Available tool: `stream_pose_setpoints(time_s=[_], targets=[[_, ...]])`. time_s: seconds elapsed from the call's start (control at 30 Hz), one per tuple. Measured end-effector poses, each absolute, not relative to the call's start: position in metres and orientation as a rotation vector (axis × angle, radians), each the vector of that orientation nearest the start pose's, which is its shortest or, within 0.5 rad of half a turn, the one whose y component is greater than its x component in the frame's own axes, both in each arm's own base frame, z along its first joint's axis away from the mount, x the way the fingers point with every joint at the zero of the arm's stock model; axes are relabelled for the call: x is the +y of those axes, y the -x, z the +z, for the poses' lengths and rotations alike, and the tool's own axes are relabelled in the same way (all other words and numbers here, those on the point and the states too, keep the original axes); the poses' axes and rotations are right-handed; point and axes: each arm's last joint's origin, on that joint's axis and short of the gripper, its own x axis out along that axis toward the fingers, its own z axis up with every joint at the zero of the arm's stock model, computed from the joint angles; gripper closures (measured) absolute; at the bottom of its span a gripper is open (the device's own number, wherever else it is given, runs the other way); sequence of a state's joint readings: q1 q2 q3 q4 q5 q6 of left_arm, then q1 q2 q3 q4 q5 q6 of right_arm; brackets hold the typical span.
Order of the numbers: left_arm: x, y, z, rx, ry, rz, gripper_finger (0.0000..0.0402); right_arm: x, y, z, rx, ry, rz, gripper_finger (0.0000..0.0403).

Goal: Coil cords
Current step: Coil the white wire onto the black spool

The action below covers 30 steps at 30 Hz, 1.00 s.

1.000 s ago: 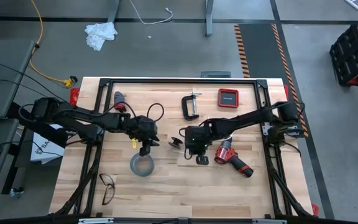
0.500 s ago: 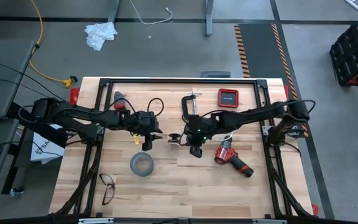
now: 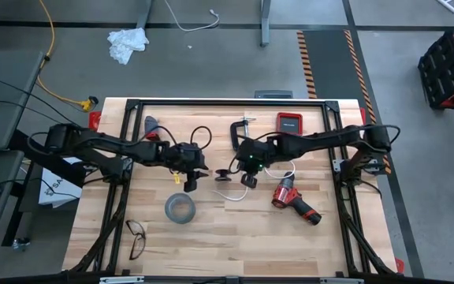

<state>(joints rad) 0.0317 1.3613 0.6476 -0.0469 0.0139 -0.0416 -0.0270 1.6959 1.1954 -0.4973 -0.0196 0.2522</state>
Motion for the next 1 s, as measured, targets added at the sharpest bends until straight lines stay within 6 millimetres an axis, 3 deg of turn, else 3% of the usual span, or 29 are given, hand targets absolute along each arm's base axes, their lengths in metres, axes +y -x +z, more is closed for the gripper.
stream_pose_setpoints(time_s=[0.13, 0.27, 0.37, 0.53, 0.67, 0.77, 0.87, 1.0], targets=[[0.008, -0.259, 0.179, 0.764, 0.117, 0.057, 0.0286, -0.007, -0.346, 0.227, 0.973, -0.252, -0.089, 0.0403], [0.008, -0.256, 0.178, 0.795, 0.137, 0.067, 0.0286, 0.008, -0.342, 0.235, 0.976, -0.266, 0.091, 0.0403], [0.008, -0.254, 0.176, 0.834, 0.134, 0.070, 0.0286, 0.024, -0.344, 0.224, 1.022, -0.243, 0.179, 0.0403], [0.008, -0.252, 0.174, 0.857, 0.152, 0.074, 0.0286, 0.046, -0.365, 0.203, 0.956, -0.217, 0.249, 0.0395], [0.008, -0.250, 0.173, 0.882, 0.192, 0.087, 0.0286, 0.054, -0.385, 0.180, 0.895, -0.262, 0.259, 0.0351], [0.007, -0.248, 0.172, 0.903, 0.209, 0.072, 0.0286, 0.056, -0.396, 0.164, 0.853, -0.300, 0.142, 0.0302], [0.006, -0.246, 0.170, 0.932, 0.210, 0.043, 0.0286, 0.053, -0.399, 0.151, 0.866, -0.344, 0.026, 0.0258], [0.006, -0.246, 0.170, 0.939, 0.195, 0.030, 0.0286, 0.056, -0.400, 0.140, 0.900, -0.371, 0.018, 0.0225]])
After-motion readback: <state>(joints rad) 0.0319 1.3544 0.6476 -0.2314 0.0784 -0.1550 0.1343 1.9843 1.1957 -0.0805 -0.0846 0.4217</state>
